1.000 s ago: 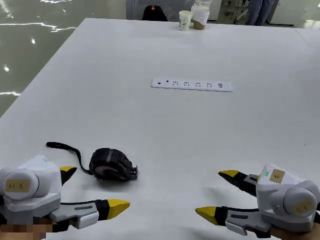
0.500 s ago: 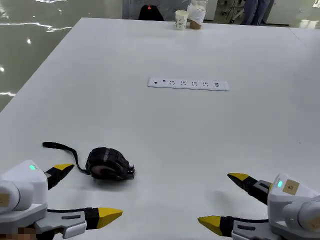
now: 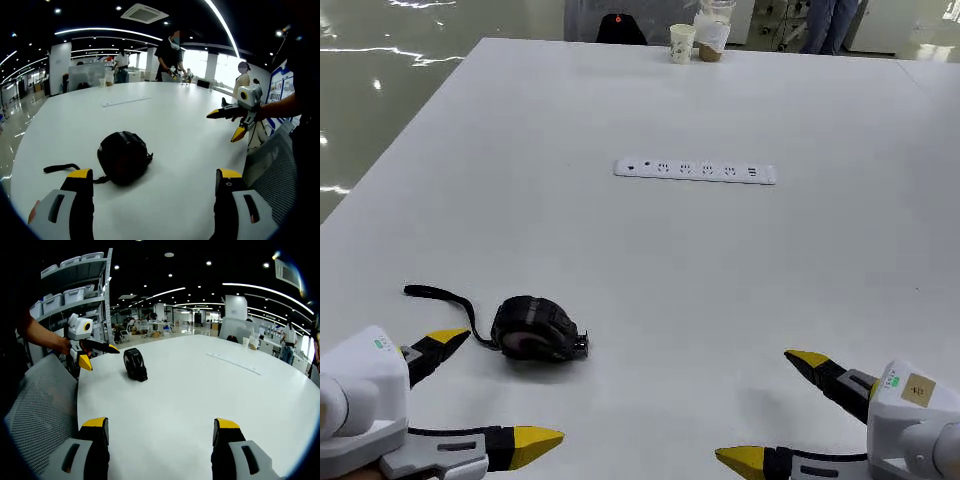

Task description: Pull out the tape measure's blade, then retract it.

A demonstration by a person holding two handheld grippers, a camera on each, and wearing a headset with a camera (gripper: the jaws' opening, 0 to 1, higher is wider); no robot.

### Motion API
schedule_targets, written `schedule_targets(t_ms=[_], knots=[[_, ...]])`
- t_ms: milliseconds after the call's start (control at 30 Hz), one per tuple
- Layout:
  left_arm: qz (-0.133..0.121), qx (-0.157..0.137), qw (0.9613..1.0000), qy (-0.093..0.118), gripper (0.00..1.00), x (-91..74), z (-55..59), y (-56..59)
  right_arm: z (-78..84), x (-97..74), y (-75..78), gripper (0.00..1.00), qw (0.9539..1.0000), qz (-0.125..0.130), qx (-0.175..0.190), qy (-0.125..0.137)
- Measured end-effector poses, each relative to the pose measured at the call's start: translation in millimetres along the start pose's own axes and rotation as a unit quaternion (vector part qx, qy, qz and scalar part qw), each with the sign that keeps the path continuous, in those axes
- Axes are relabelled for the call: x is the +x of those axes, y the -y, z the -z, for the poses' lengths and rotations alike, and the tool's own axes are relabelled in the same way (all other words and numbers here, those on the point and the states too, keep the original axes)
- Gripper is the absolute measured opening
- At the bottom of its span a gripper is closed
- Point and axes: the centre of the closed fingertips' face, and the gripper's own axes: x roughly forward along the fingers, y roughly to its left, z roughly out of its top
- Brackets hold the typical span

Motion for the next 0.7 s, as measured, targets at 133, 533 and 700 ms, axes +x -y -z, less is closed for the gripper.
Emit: schedule_targets(t_ms=[133,533,700], knots=[[-0.002,-0.001,1.0000,0.004,0.99,-3.5,-1.4,1.5,-5.2,-0.1,-0.3,0.90,0.9999,0.005,0.002,0.011],[-0.007,0.005,0.9999,0.006,0.99,-7.5,-4.0,4.6,-12.3,0.2,-6.7,0.98,0.9993,0.001,0.017,0.033],[-0.006,0.003,0.9999,0.008,0.99,-8.3,-4.7,4.3,-13.8,-1.2,-6.6,0.99,0.9992,0.003,0.019,0.037]])
